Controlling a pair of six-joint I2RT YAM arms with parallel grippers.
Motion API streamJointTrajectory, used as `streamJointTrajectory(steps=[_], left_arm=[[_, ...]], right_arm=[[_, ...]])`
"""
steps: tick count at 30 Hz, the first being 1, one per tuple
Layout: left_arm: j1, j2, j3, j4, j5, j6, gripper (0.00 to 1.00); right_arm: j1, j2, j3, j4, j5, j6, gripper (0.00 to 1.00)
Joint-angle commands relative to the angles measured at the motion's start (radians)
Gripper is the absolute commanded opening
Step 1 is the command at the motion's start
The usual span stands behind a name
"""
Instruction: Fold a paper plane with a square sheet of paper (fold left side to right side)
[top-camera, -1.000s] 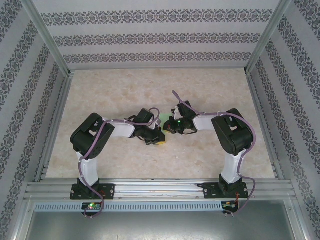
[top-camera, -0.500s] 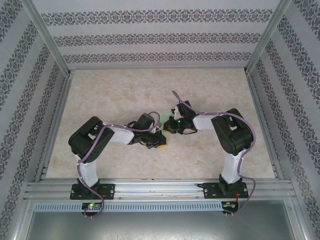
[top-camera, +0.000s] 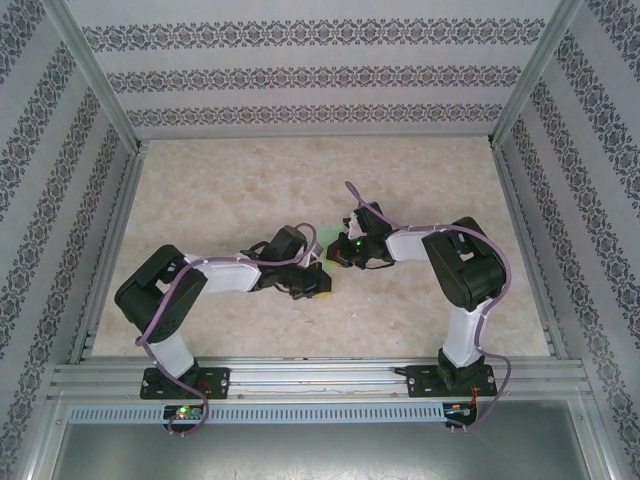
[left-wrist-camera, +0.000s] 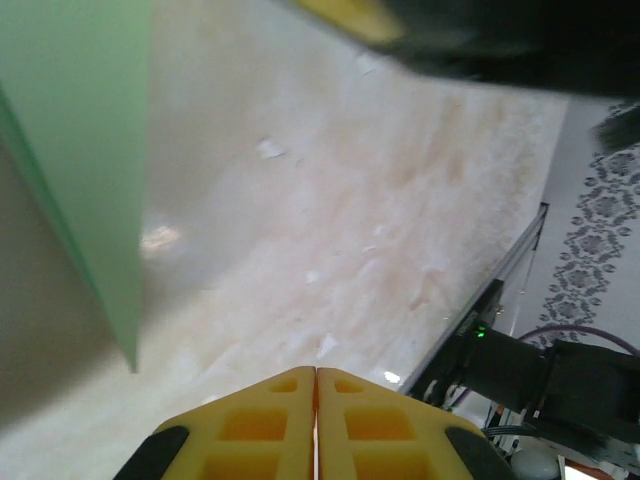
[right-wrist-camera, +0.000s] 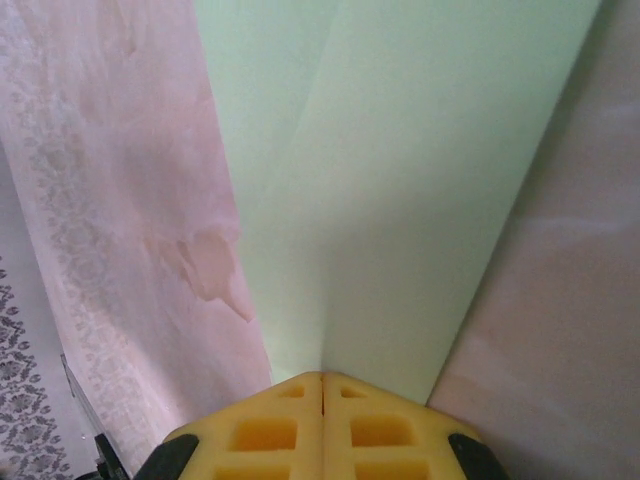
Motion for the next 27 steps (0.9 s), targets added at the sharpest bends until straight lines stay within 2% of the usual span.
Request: streamJointTrajectory(steps=[1, 12, 27], left_arm=[[0.047, -0.016, 0.055, -0.092, 0.000, 0.066, 0.09], [0.101, 0.166, 0.161, -0.071, 0.032, 0.124, 0.04], [0.139, 0.274, 0.242, -0.090, 0.042, 0.176, 0.01]], right_arm=[[0.014, 0.073, -0.059, -0.091, 0.120, 0.020, 0.00], [0.016, 0.077, -0.053, -0.088, 0.123, 0.030, 0.00], [0.019, 0.087, -0.044, -0.097, 0.121, 0.024, 0.00]])
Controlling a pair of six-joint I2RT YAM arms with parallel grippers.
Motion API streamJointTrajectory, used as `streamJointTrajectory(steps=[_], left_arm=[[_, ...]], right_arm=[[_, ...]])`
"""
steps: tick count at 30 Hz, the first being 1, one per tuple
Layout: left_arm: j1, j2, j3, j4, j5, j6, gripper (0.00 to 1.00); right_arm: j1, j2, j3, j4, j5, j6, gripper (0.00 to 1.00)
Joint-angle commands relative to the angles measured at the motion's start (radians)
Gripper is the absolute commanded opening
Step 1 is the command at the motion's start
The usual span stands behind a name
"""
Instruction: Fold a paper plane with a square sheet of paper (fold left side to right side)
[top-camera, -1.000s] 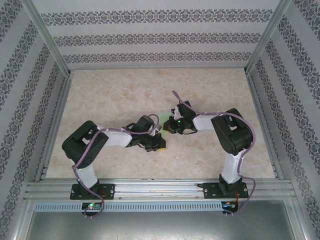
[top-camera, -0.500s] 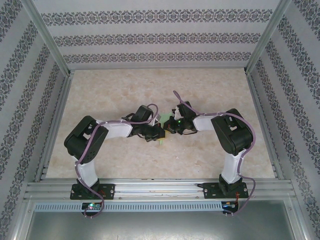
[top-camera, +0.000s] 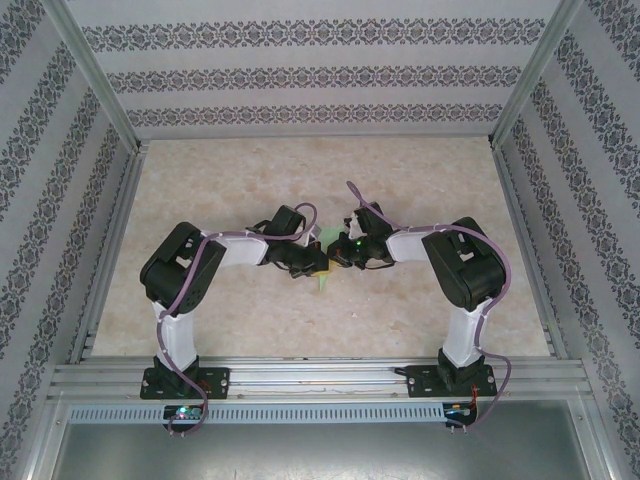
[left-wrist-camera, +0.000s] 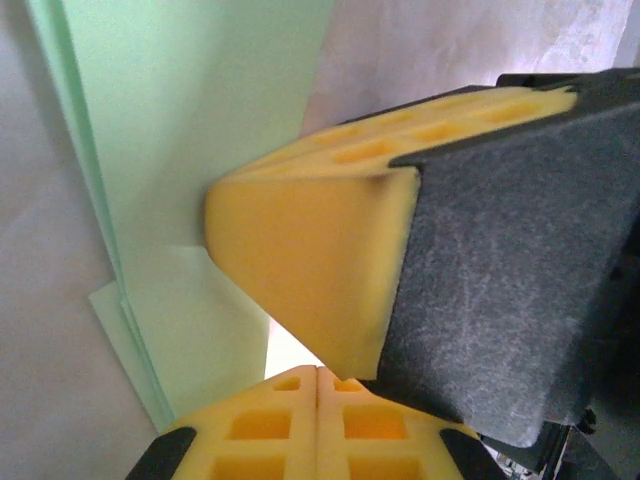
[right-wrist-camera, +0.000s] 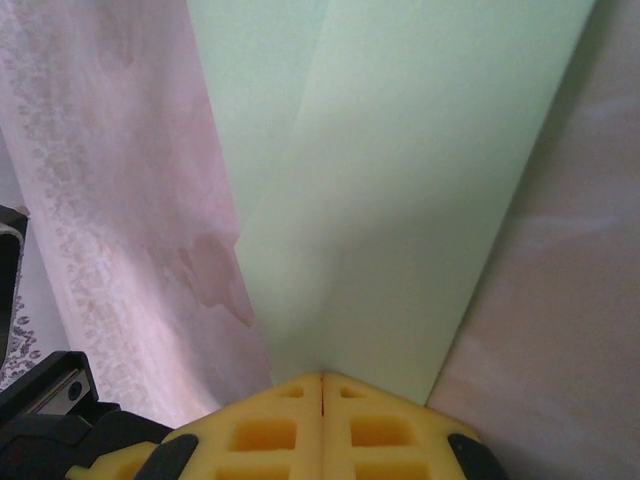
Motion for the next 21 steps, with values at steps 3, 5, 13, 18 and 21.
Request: streamJointTrajectory(steps=[3, 5, 13, 18, 21], left_arm=[[0.017, 0.067, 0.047, -0.008, -0.020, 0.035, 0.00], [0.017, 0.073, 0.041, -0.006, -0.020, 0.035, 0.00], [0.002, 0.046, -0.076, 0.027, -0.045, 0.022, 0.00], [-0.014, 0.008, -0.130, 0.029, -0.065, 0.016, 0.00], [-0.029, -0.017, -0.143, 0.002, -0.080, 0.024, 0.00]], right_arm=[[0.021, 0.086, -0.036, -0.116, 0.122, -0.009, 0.00], [0.020, 0.085, -0.036, -0.119, 0.125, -0.010, 0.00], [0.019, 0.090, -0.028, -0.128, 0.132, -0.016, 0.00], [0.019, 0.088, -0.026, -0.134, 0.136, -0.018, 0.00], [0.019, 0.087, -0.025, -0.141, 0.140, -0.020, 0.00]])
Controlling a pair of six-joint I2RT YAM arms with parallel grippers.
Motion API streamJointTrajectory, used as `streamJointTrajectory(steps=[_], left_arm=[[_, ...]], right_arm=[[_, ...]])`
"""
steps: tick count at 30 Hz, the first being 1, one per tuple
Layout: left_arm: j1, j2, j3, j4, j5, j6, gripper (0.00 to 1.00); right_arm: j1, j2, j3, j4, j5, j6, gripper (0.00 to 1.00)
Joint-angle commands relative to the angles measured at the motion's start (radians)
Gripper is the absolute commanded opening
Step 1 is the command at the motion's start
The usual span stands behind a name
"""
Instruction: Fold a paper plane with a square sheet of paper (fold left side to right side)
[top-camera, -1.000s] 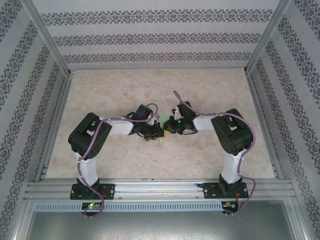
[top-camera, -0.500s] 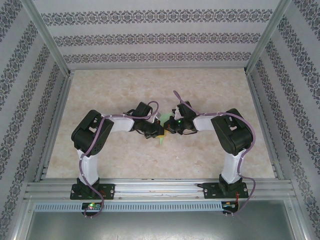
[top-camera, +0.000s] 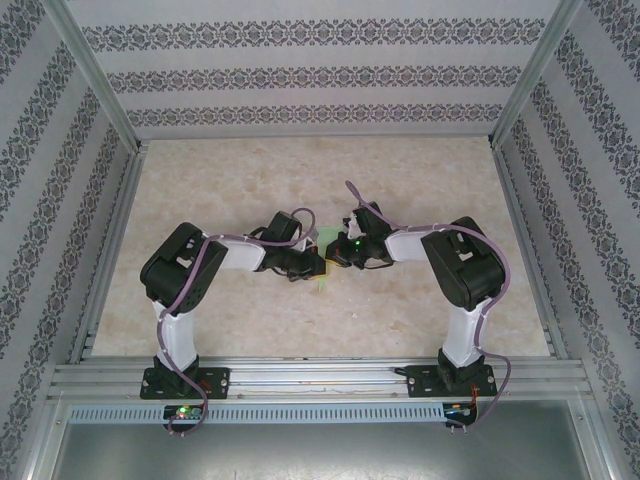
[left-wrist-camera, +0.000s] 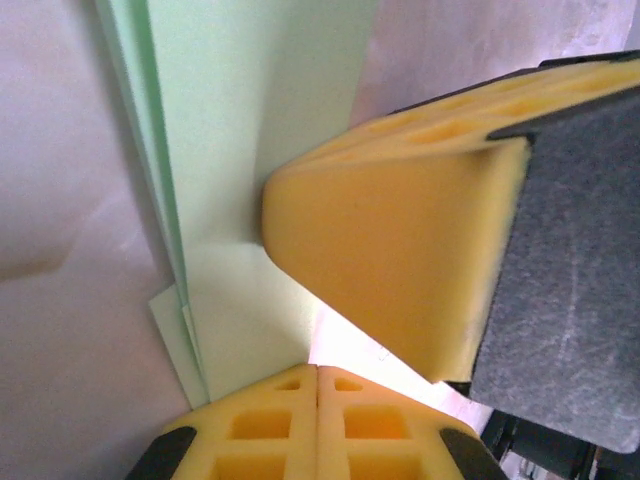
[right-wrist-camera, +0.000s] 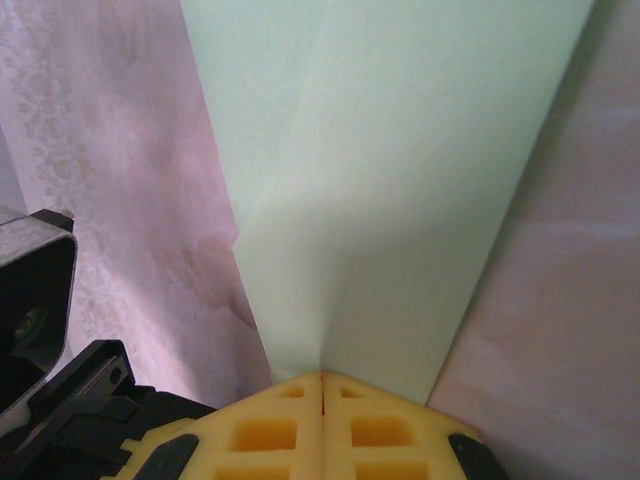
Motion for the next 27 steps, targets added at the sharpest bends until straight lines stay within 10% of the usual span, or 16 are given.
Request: streamJointTrajectory(steps=[1, 27], left_arm=[[-0.032, -0.020, -0.057, -0.119, -0.056, 0.008, 0.00], [-0.124, -0.166, -0.162, -0.117, -0.068, -0.024, 0.00]], right_arm=[[0.013, 0.084, -0.034, -0.138, 0.140, -0.019, 0.00], [0.016, 0.083, 0.009, -0.147, 0.122, -0.033, 0.00]])
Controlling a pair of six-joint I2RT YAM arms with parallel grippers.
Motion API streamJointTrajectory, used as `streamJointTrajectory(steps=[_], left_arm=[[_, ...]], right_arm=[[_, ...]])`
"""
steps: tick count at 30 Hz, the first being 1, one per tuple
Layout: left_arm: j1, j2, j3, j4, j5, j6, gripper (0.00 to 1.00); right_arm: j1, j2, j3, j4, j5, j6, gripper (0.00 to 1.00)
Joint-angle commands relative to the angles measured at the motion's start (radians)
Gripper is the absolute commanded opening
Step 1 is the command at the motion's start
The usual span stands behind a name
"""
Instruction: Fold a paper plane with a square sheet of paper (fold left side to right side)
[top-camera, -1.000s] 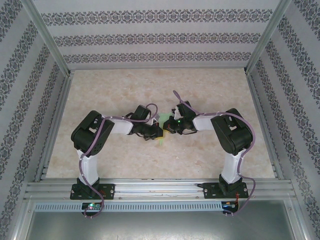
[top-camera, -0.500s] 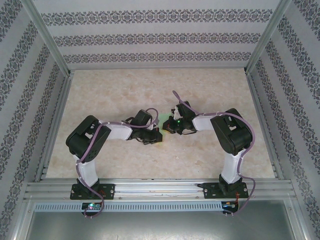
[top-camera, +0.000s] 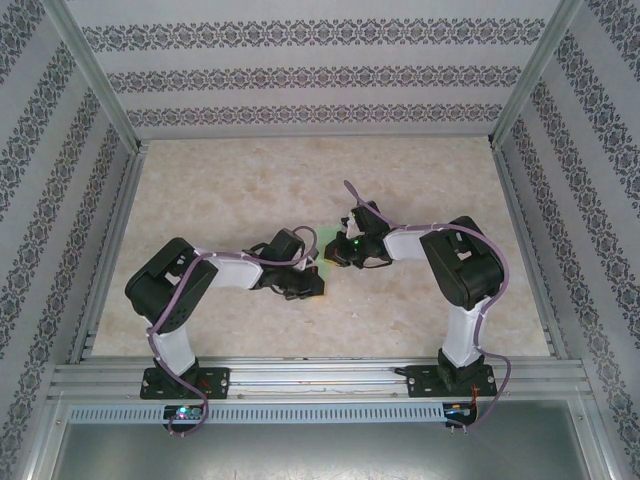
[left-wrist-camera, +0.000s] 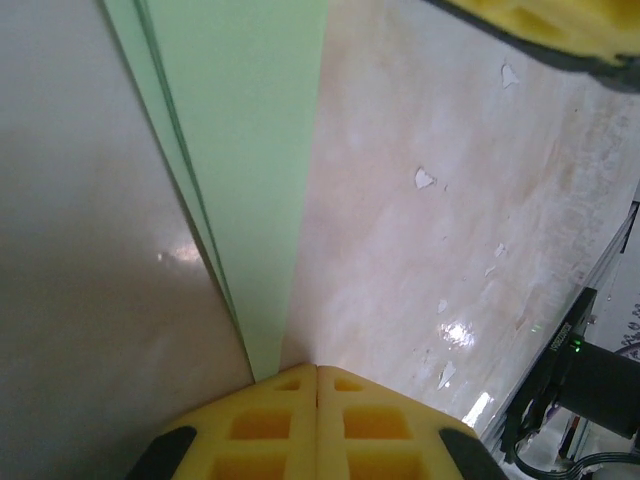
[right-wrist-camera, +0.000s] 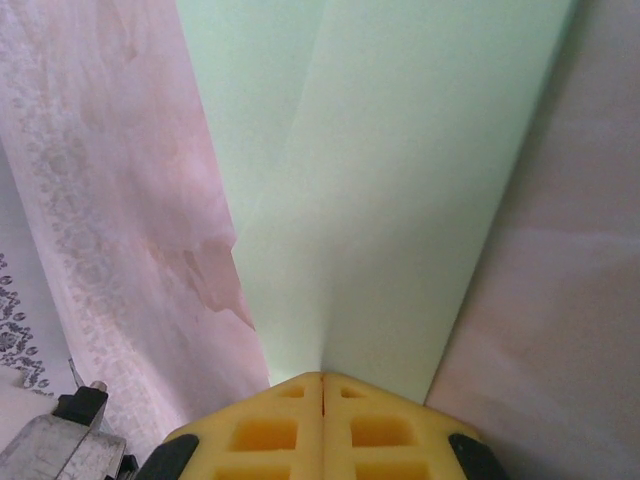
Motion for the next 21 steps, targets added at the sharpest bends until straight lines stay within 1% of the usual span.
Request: streamJointTrajectory(steps=[1, 6, 7, 11, 17, 21], left_arm=[[-0.022, -0.043, -0.021, -0.071, 0.007, -0.004, 0.00], [-0.014, -0.129, 0.006, -0.116, -0.030, 0.031, 0.00], [-0.011, -0.150, 0.015, -0.133, -0.041, 0.044, 0.03], [0.016, -0.231, 0.026, -0.169, -0.085, 0.081, 0.03], [0.061, -0.374, -0.013, -0.151, -0.214, 0.102, 0.05], [0.096, -0.450, -0.015, -0.186, -0.278, 0.143, 0.06]], right_arm=[[0.011, 0.073, -0.011, -0.123, 0.120, -0.028, 0.00], [0.011, 0.056, 0.005, -0.129, 0.115, -0.032, 0.00], [0.012, 0.053, 0.007, -0.131, 0.115, -0.034, 0.00], [0.011, 0.050, 0.023, -0.138, 0.112, -0.041, 0.00], [0.017, 0.035, 0.049, -0.141, 0.104, -0.047, 0.00], [0.022, 0.010, 0.068, -0.155, 0.107, -0.062, 0.00]])
